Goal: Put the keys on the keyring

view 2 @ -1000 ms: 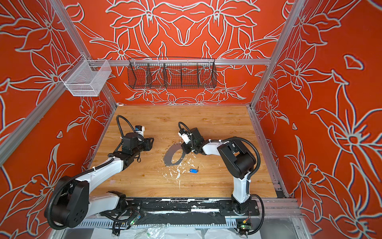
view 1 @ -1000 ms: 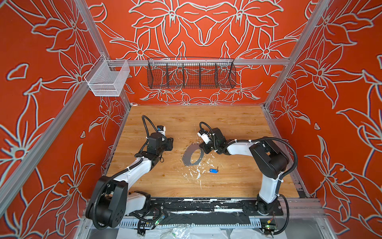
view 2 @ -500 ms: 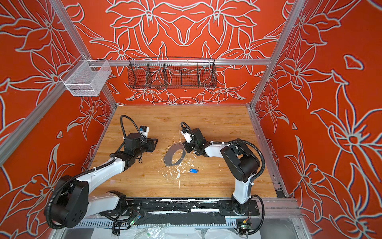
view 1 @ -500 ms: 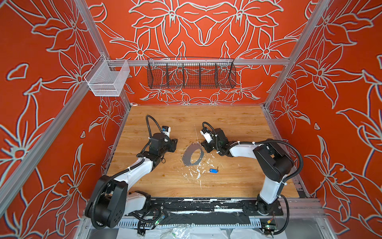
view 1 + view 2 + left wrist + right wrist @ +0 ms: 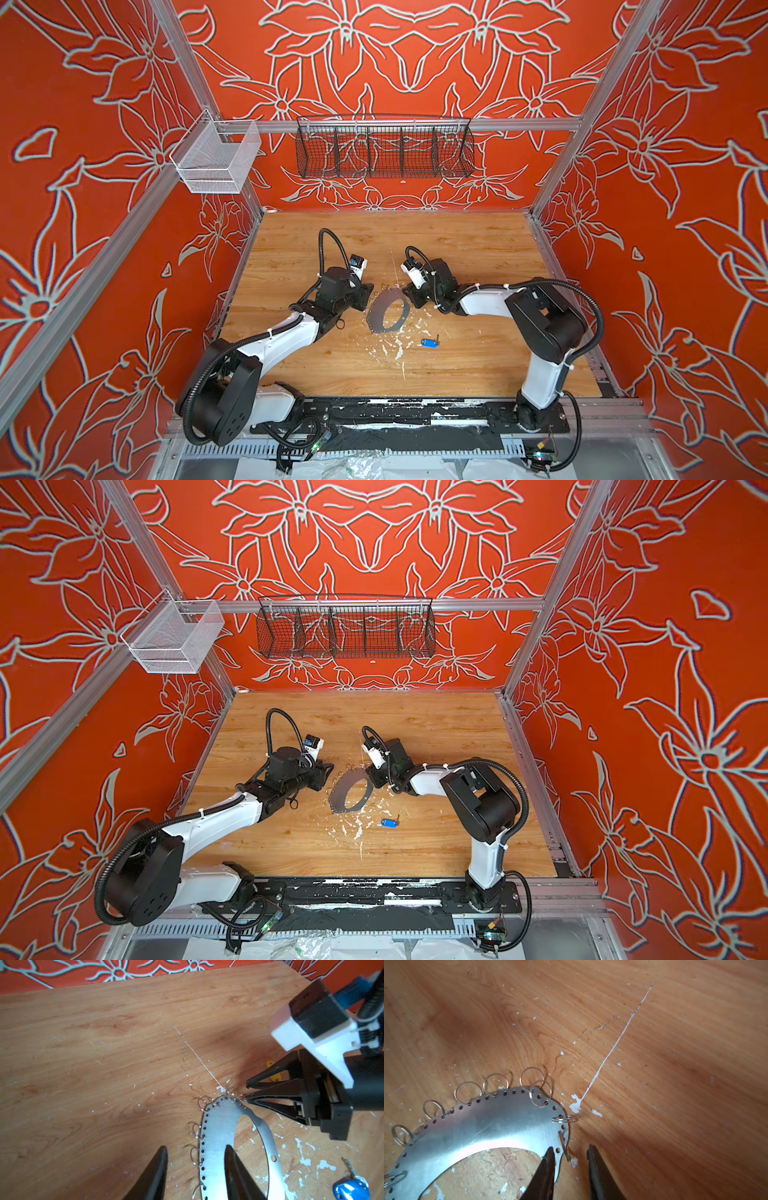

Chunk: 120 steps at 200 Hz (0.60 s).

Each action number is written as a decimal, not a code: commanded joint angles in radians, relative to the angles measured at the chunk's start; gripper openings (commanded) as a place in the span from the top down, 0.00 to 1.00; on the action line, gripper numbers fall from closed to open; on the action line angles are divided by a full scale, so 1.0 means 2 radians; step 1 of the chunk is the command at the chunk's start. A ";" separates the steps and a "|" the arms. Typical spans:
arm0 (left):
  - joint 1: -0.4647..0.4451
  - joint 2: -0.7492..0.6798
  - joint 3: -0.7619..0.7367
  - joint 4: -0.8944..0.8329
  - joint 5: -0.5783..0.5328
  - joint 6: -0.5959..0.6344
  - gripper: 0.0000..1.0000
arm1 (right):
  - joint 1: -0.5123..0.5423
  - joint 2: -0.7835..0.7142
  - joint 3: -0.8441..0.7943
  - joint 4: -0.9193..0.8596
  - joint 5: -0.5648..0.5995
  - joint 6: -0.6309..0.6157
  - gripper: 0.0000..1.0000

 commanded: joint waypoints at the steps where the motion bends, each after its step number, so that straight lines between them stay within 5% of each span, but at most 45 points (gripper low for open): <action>1: -0.001 -0.015 -0.012 0.030 0.027 0.004 0.57 | 0.000 0.013 0.009 0.000 -0.008 -0.010 0.71; 120: 0.000 -0.013 -0.004 0.036 0.068 -0.003 0.57 | 0.000 0.046 0.067 -0.064 -0.006 0.002 0.74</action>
